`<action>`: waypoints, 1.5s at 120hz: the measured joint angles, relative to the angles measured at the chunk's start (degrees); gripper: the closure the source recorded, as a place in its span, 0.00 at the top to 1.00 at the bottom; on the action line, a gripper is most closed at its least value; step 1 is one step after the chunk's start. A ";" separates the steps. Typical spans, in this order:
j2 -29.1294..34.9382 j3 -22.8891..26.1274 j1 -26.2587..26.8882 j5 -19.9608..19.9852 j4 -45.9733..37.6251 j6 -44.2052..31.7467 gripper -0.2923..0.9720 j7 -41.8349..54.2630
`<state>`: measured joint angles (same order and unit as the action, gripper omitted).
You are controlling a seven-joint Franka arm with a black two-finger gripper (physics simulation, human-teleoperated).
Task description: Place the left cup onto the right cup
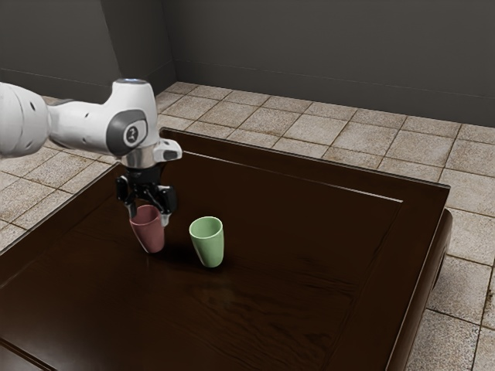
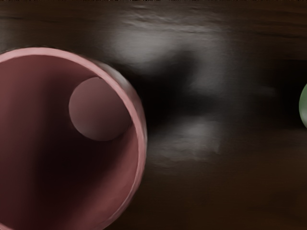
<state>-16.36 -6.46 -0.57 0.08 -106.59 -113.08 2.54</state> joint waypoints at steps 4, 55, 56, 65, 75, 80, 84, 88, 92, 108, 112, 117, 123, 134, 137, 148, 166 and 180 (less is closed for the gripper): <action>-0.95 0.05 0.02 0.02 1.58 -0.24 0.77 0.08; -5.51 0.21 -0.83 0.24 0.91 -4.86 0.63 0.67; -5.53 0.21 -0.83 0.22 0.91 -4.91 0.61 0.68; -5.63 0.21 -0.83 0.13 0.97 -5.28 0.45 0.79; -5.64 0.22 -0.83 0.09 1.00 -5.56 0.33 0.86; -5.61 0.22 -0.83 0.08 1.01 -5.66 0.29 0.88; -5.59 0.22 -0.83 0.06 1.01 -5.73 0.27 0.90; -5.58 0.22 -0.81 0.01 1.01 -5.78 0.25 0.91; -5.57 0.22 -0.78 -0.04 1.01 -5.83 0.23 0.93; -5.55 0.22 -0.75 -0.30 1.01 -5.97 0.18 0.93; -5.46 0.18 -0.71 -0.49 1.09 -5.98 0.18 0.95; -5.13 0.16 -0.68 -1.01 1.34 -5.96 0.18 0.98; -4.53 0.14 -0.61 -1.87 1.77 -5.80 0.17 1.02; -2.49 0.14 -0.31 -3.20 3.77 -4.70 0.17 1.06; -2.23 0.14 -0.24 -3.47 4.95 -4.15 0.16 1.07; -1.87 0.31 -0.02 -4.18 10.16 -1.62 0.16 1.09; -1.79 0.77 0.74 -5.16 15.97 2.36 0.15 1.06; -1.82 3.15 0.89 -5.34 16.80 4.11 0.15 0.84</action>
<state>-18.18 -3.32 0.32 -5.26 -89.78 -108.97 3.39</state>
